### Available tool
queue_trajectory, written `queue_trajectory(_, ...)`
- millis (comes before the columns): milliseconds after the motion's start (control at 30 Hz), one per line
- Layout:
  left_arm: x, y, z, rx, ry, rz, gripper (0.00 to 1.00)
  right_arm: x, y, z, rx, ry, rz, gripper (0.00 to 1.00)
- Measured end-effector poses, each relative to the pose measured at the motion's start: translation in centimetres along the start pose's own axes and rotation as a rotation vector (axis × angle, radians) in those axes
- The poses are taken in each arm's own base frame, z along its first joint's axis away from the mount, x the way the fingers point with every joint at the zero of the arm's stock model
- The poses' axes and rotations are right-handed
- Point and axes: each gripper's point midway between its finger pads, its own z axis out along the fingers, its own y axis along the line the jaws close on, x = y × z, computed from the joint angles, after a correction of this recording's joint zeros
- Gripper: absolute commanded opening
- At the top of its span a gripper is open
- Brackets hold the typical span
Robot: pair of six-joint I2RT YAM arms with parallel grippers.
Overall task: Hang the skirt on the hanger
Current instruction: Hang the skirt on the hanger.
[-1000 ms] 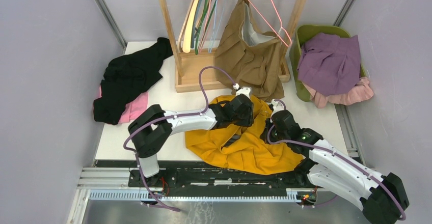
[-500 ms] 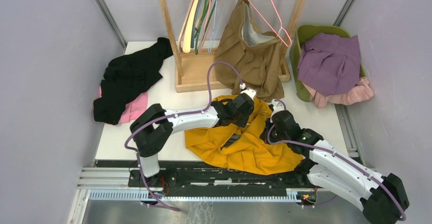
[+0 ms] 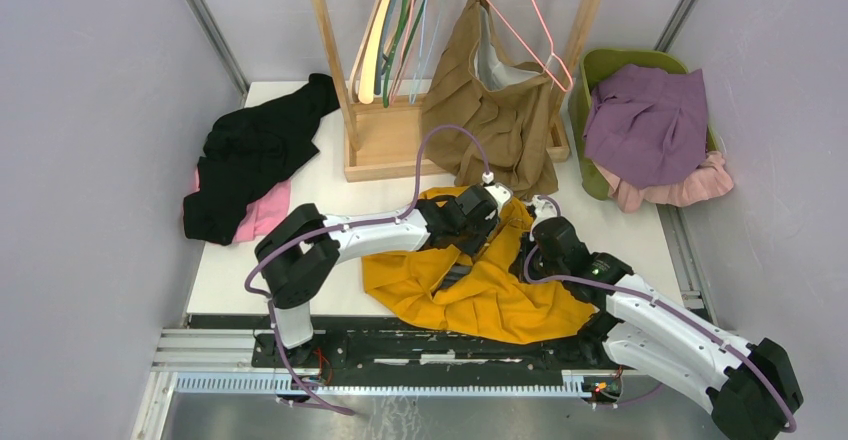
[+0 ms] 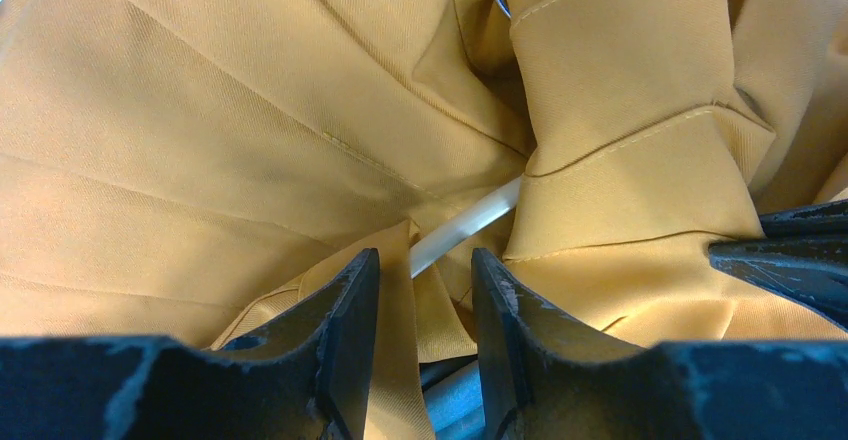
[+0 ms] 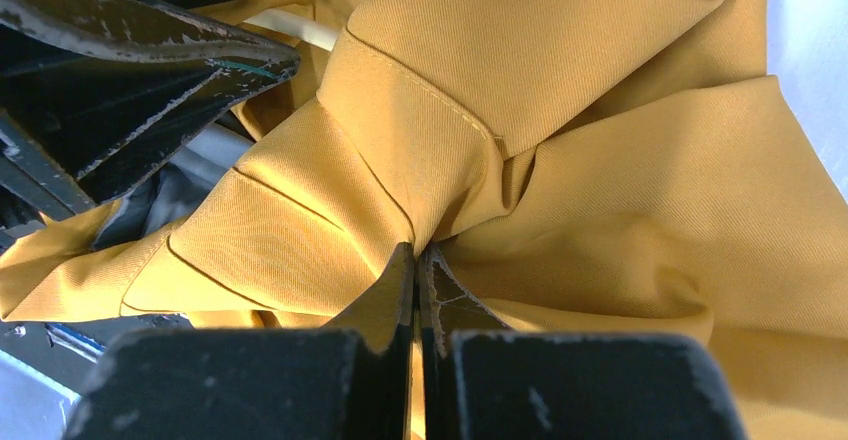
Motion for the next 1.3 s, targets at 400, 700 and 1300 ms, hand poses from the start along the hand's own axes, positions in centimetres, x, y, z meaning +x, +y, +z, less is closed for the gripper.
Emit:
queue_trajectory(400,0.0,0.0,0.8,0.008,-0.004,0.053,0.44,0.0,0.0,0.0,-0.002,-0.002,0.000,0.01)
queue_trajectory(700,0.3,-0.4,1.6,0.009,-0.008,0.116,0.09,-0.1,0.0,0.0,0.000,-0.007,-0.001,0.01)
queue_trajectory(1300,0.5,2.1,-2.5,-0.123,-0.035,0.155,0.03,-1.7,0.6,-1.2,-0.007,-0.053,-0.015,0.01)
